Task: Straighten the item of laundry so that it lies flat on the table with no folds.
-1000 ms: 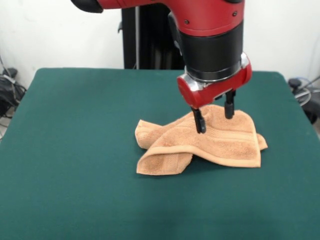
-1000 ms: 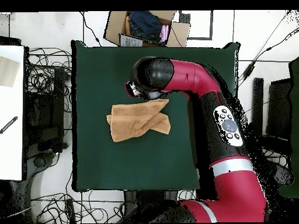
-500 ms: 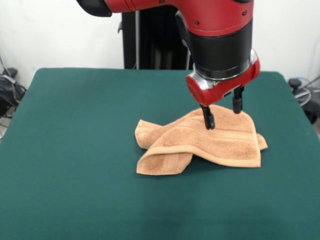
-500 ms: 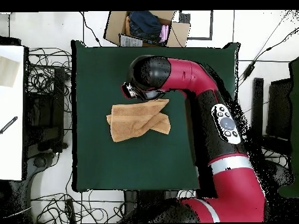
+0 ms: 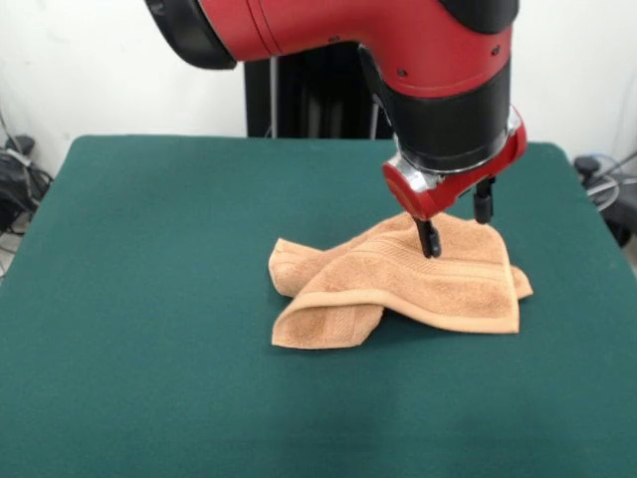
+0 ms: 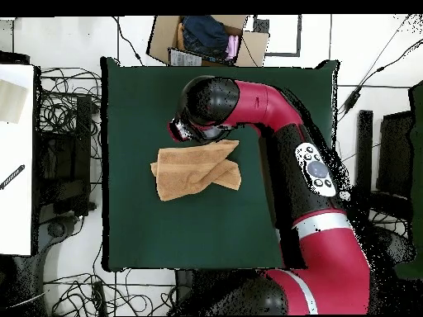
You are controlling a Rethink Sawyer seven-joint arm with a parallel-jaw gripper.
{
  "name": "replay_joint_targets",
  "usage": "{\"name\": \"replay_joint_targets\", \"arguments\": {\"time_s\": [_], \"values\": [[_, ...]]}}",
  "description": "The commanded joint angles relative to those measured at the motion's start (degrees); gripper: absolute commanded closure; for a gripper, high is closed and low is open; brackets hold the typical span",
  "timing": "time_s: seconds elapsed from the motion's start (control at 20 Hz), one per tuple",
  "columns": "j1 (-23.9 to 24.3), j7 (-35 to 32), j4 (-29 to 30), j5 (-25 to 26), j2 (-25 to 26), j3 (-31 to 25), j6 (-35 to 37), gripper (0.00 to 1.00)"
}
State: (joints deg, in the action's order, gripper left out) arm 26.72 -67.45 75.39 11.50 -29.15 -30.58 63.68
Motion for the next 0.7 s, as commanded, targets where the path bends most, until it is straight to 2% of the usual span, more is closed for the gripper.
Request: {"name": "replay_joint_targets", "arguments": {"time_s": [0.05,0.7], "values": [[1.5,14.7,-0.5,3.6,2.0,-5.2,4.7,0.00],[2.4,14.8,-2.3,5.8,3.3,-7.4,5.3,0.00]]}}
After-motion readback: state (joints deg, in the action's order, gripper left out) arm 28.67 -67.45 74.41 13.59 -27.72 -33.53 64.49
